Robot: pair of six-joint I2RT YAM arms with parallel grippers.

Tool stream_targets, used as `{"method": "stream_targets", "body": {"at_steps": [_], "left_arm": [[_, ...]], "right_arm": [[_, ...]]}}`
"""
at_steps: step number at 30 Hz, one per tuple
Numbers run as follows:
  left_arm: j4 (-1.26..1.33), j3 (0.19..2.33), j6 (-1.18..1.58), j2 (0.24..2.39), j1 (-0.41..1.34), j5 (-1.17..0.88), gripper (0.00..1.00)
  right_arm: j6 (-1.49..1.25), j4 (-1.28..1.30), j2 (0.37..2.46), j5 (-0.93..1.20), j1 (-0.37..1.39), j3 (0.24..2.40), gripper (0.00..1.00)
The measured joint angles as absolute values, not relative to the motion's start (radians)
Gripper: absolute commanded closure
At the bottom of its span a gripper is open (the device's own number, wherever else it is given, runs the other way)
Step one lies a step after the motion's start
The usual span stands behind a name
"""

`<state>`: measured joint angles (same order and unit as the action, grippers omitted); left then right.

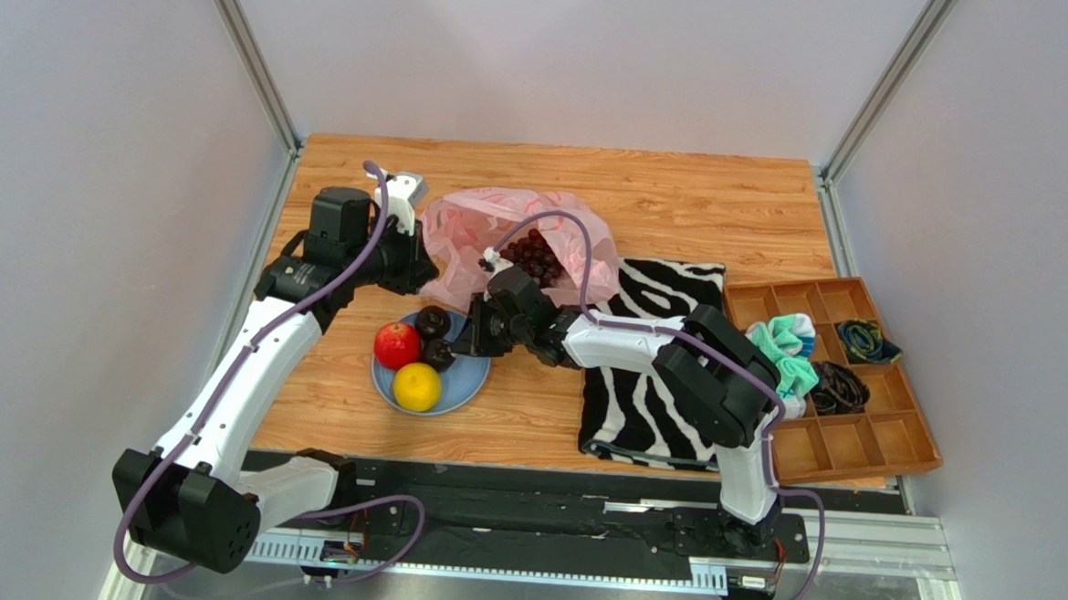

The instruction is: Place the fruits into the plastic bag

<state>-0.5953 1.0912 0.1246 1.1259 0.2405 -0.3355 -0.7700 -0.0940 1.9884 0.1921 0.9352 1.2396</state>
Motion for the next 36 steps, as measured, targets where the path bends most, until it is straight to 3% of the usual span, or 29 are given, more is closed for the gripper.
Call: {"method": "stream_targets", "body": {"at_steps": [26, 36], "left_arm": [[-0.595, 1.091, 0.125, 1.126, 0.241, -0.339, 1.0], [-0.595, 1.091, 0.125, 1.126, 0.241, -0.339, 1.0]], "right_arm": [[-0.581, -0.187, 1.747, 0.109, 1.013, 1.019, 1.0], [-0.499, -0.31, 1.5, 0.13, 1.045, 0.915, 1.0]]}}
